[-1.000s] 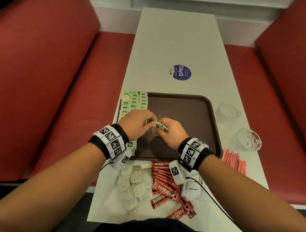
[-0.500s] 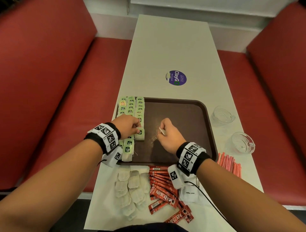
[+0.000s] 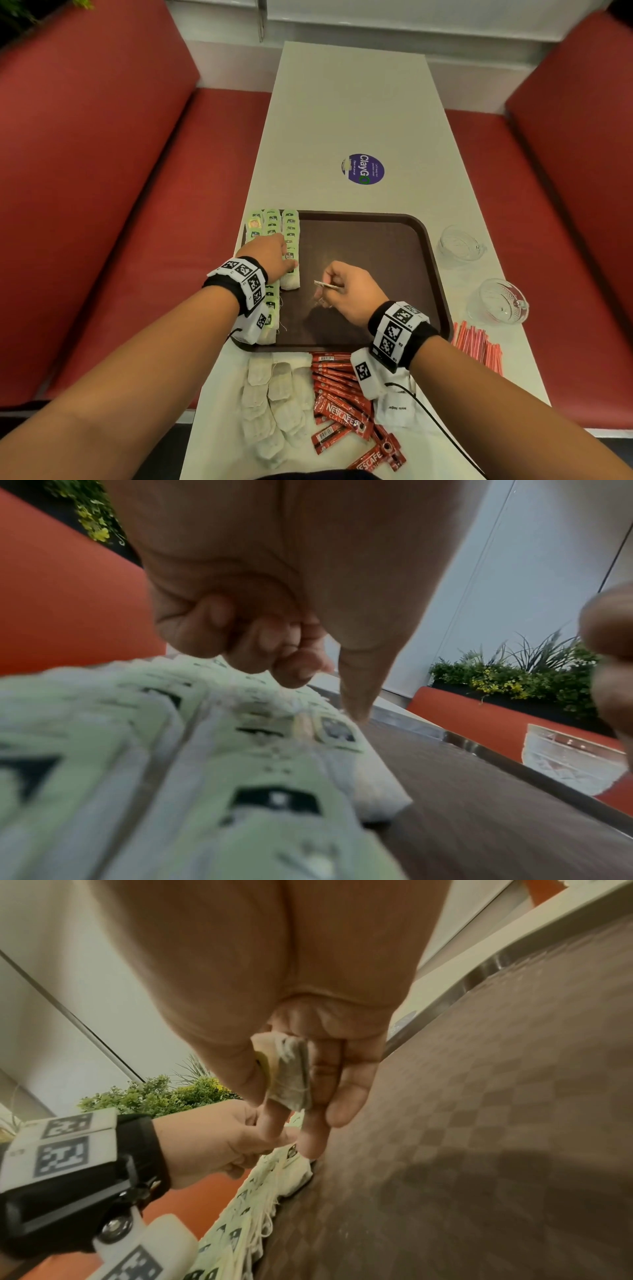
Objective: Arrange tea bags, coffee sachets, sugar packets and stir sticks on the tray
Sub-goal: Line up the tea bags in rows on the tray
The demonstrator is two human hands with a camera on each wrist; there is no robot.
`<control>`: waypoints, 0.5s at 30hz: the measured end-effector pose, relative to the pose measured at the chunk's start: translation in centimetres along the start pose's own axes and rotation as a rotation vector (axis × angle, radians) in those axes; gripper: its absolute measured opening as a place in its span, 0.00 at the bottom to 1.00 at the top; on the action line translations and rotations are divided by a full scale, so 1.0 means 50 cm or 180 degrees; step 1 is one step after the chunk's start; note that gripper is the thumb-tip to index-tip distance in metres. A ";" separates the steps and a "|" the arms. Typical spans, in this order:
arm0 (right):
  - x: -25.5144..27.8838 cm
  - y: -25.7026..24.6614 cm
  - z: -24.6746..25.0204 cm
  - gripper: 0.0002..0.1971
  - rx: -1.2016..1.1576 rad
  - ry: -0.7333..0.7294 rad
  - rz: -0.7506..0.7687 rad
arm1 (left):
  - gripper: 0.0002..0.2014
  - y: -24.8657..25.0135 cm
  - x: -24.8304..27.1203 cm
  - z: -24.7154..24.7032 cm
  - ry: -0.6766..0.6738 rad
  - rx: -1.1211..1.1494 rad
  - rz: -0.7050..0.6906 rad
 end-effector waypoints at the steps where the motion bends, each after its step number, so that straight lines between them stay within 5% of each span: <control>1: -0.001 0.000 -0.001 0.05 -0.0061 -0.0030 -0.0044 | 0.19 0.009 0.001 -0.004 -0.0044 -0.0137 -0.0034; 10: -0.001 -0.011 0.002 0.08 0.0248 0.0057 -0.0083 | 0.22 0.033 0.006 -0.012 -0.0166 -0.0436 -0.0015; 15: -0.008 -0.008 0.003 0.10 0.0353 0.0193 0.0052 | 0.17 0.051 0.068 0.037 0.0055 0.0984 -0.0893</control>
Point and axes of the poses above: each hand's wrist, its own x-axis away from the middle knuckle, its own z-axis out of the back of the hand, y = z × x, the point moved 3 cm from there along -x, towards the middle knuckle, and after that the axes turned 5 degrees about -x, right-handed, at the moved point
